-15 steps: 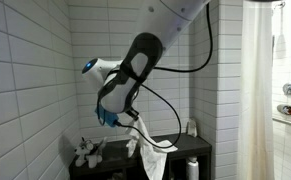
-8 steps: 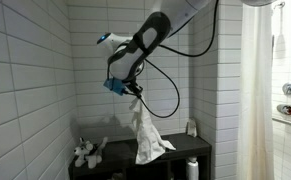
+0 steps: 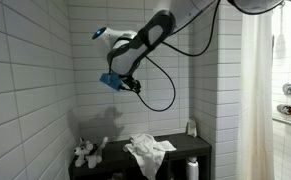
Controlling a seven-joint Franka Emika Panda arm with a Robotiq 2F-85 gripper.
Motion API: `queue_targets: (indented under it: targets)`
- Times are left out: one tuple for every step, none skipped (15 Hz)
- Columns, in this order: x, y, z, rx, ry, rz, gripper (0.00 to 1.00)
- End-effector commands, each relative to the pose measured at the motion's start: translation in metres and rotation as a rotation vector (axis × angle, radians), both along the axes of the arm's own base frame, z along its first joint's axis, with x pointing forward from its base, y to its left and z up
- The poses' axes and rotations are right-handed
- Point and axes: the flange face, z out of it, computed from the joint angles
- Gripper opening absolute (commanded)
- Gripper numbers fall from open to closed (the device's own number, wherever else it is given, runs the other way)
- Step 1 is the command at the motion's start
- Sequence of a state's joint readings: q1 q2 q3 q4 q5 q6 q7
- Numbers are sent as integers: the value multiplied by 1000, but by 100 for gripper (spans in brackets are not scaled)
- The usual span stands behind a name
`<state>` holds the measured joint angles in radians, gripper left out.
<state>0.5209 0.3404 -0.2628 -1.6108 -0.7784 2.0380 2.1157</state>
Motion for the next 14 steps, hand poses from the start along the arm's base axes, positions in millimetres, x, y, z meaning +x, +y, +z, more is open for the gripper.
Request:
queue_targets:
  targets:
    - [-15, 10, -1, -7, -45, 7, 88]
    - [-16, 12, -5, -3, -50, 8, 95]
    - [-19, 14, -8, 2, -51, 8, 99]
    - [-21, 16, -10, 11, -50, 7, 100]
    - [-22, 16, -13, 23, -44, 4, 100]
    - [-24, 16, -15, 37, -41, 0, 100]
    - [-26, 16, -17, 48, -35, -2, 100]
    - [-26, 16, -19, 55, -33, -5, 100]
    - [-28, 15, -21, 60, -31, -8, 100]
    - [-29, 16, -24, 65, -30, -7, 100]
    - [-31, 16, -28, 65, -38, -1, 100]
    - [-34, 17, -31, 65, -36, 7, 100]
    - [-37, 19, -36, 69, -35, 17, 100]
    - [-40, 20, -41, 73, -34, 30, 100]
